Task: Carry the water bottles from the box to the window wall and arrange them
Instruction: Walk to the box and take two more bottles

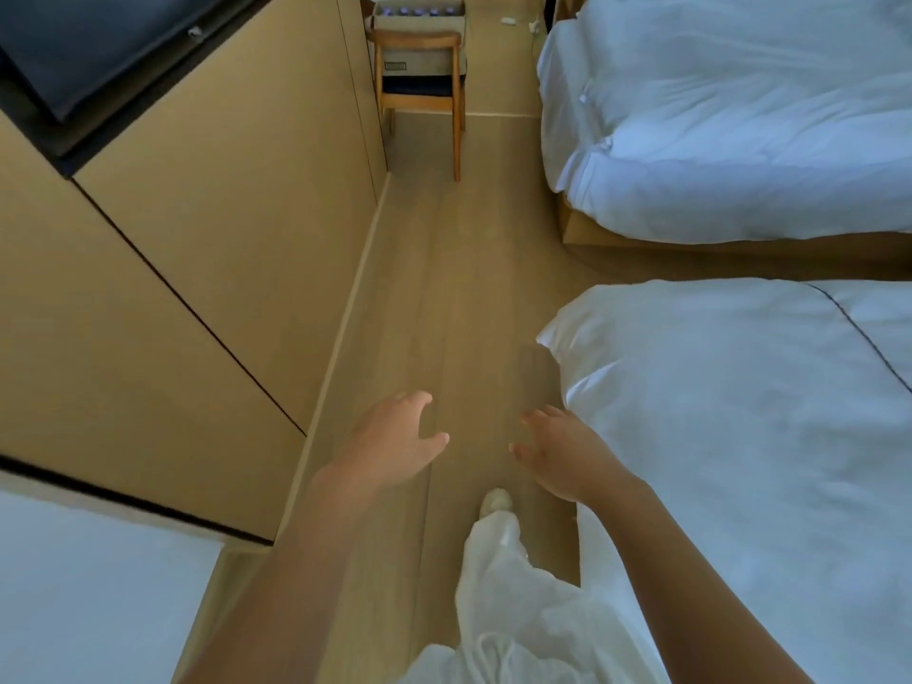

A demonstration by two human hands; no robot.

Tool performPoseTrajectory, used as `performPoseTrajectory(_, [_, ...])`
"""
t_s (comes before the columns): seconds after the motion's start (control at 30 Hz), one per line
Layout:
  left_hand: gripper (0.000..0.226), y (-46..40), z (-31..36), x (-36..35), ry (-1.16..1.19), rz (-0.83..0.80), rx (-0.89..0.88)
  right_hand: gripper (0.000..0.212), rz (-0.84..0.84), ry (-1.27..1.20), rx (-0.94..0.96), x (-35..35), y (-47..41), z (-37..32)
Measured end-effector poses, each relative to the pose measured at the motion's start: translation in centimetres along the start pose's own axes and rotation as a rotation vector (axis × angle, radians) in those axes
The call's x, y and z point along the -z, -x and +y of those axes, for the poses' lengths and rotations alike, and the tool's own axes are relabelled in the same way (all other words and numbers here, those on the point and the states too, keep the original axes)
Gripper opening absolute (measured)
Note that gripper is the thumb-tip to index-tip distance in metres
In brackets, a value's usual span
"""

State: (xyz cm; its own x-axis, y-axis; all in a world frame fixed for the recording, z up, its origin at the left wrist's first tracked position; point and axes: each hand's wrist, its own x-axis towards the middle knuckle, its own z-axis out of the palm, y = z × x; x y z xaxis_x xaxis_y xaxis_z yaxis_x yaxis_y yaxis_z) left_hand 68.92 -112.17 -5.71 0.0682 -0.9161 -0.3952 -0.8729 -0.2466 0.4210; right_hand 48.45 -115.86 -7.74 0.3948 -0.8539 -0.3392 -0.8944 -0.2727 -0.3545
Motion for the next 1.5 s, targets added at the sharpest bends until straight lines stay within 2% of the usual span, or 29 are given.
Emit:
performPoseTrajectory(0.1, [0.06, -6.8, 1.6, 3.4, -0.004, 0.037, 0.018, 0.042, 0.005, -0.003, 0.029, 3.7, -6.9, 1.5])
performPoseTrajectory(0.3, [0.058, -18.3, 4.5, 10.4, 0.039, 0.134, 0.047, 0.048, 0.008, 0.071, 0.082, 11.1, -19.8, 3.4])
performPoseTrajectory(0.63, [0.047, -33.8, 4.2, 15.9, 0.136, 0.233, 0.055, 0.05, -0.055, 0.074, 0.11, 17.3, -36.2, 5.0])
performPoseTrajectory(0.83, [0.046, -46.4, 3.3, 21.5, 0.152, 0.246, 0.002, 0.05, -0.015, 0.062, 0.09, 21.8, -48.2, 4.8])
performPoseTrajectory(1.1, [0.048, -64.1, 1.6, 32.6, 0.105, 0.248, -0.037, 0.051, 0.028, 0.049, 0.039, 28.9, -65.3, 2.7])
performPoseTrajectory(1.23, [0.048, -70.8, 0.8, 35.4, 0.073, 0.204, -0.043, 0.051, 0.027, 0.003, 0.006, 30.6, -71.9, 2.4])
performPoseTrajectory(1.5, [0.06, -84.7, -0.1, 40.2, 0.168, 0.191, -0.024, 0.05, 0.016, -0.02, 0.012, 34.8, -86.5, 3.5])
